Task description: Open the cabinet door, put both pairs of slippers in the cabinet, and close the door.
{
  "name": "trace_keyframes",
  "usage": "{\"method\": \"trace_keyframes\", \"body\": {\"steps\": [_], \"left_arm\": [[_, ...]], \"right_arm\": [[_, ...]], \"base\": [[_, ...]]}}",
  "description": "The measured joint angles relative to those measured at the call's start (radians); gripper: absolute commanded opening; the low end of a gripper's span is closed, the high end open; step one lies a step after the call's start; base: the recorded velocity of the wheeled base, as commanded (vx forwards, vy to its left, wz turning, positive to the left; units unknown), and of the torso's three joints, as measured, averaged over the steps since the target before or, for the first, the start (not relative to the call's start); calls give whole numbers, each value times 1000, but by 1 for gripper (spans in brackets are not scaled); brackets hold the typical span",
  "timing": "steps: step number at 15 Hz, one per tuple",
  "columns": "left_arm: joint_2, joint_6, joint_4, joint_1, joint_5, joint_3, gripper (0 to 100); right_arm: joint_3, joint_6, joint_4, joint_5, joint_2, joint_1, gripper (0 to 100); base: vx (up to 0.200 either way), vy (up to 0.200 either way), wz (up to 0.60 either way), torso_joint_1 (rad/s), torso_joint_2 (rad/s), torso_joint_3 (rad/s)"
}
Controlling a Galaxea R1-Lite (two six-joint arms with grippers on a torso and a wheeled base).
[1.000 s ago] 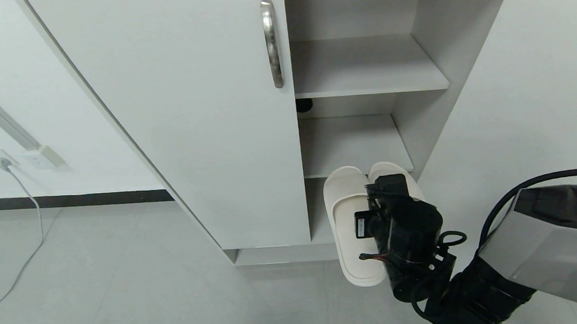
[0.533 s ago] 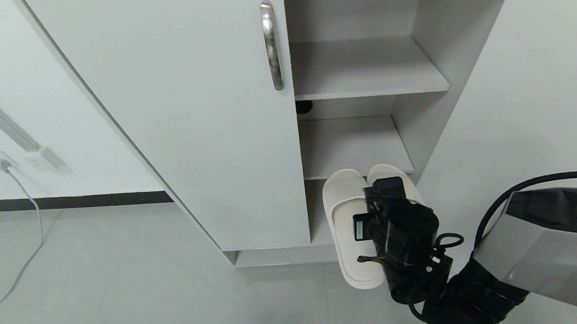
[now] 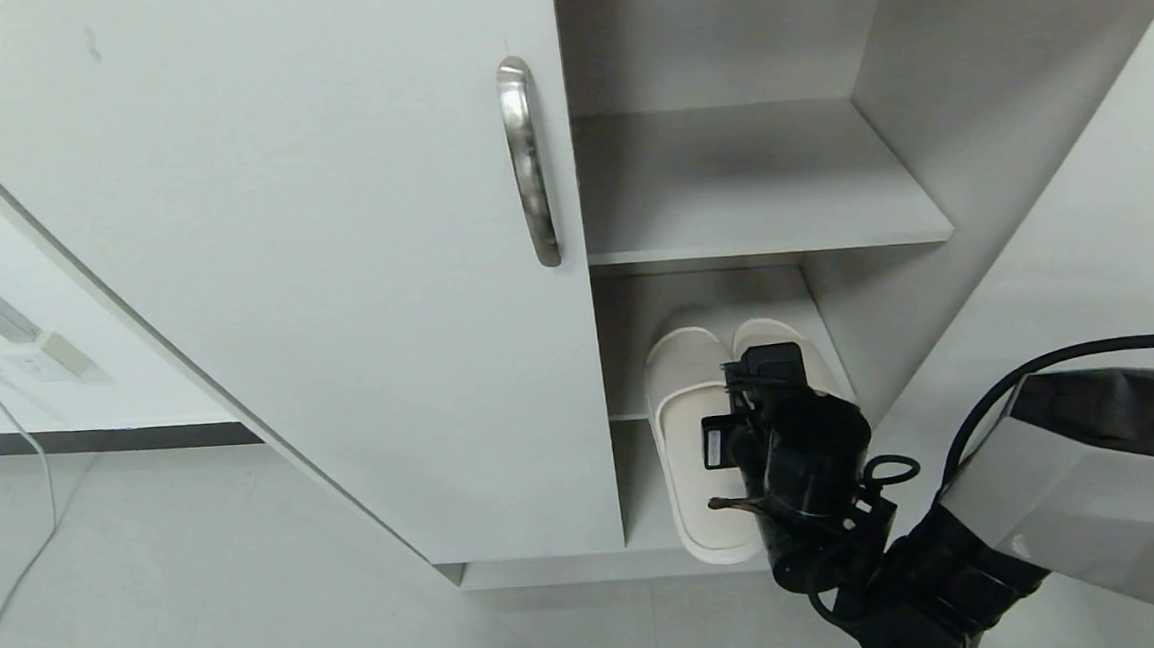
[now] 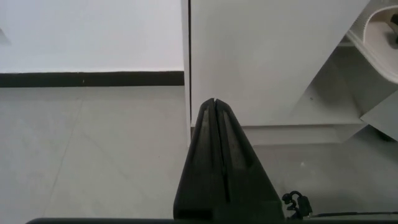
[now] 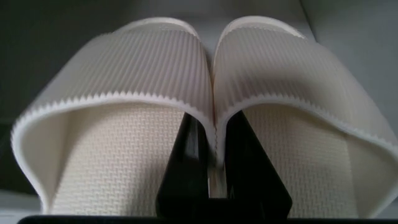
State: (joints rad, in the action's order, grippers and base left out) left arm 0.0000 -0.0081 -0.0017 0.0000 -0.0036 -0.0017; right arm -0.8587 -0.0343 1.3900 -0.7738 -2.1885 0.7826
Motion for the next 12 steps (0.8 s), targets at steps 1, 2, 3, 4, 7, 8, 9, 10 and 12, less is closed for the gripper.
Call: {"method": "trace_keyframes", "body": {"steps": [1, 2, 3, 4, 7, 8, 9, 10, 12], "left_arm": [[0, 0, 0, 0, 1, 0, 0], [0, -3, 0, 0, 2, 0, 0], [0, -3, 0, 0, 2, 0, 0], [0, -2, 0, 0, 2, 0, 0], [0, -3, 0, 0, 2, 0, 0], [0, -3, 0, 0, 2, 0, 0], [0, -3, 0, 0, 2, 0, 0], [0, -4, 0, 0, 4, 0, 0], [0, -3, 0, 0, 4, 0, 0]], "right_arm": [[-19, 2, -25, 1, -2, -3, 0], [-31, 3, -29, 11, -6, -9, 0], [-43, 3, -34, 31, -13, -20, 0], [-56, 3, -36, 40, -22, -29, 0], [-154, 3, -90, 44, -57, -71, 0], [-195, 4, -113, 45, -70, -84, 0], [-237, 4, -138, 49, -83, -96, 0], [-283, 6, -168, 50, -98, -107, 0], [-374, 8, -227, 59, -127, -125, 0]], "base": [[0, 0, 0, 0, 0, 0], [0, 0, 0, 0, 0, 0], [0, 0, 0, 0, 0, 0], [0, 0, 0, 0, 0, 0], [0, 0, 0, 0, 0, 0], [0, 0, 0, 0, 0, 0], [0, 0, 0, 0, 0, 0], [0, 0, 0, 0, 0, 0], [0, 0, 0, 0, 0, 0]]}}
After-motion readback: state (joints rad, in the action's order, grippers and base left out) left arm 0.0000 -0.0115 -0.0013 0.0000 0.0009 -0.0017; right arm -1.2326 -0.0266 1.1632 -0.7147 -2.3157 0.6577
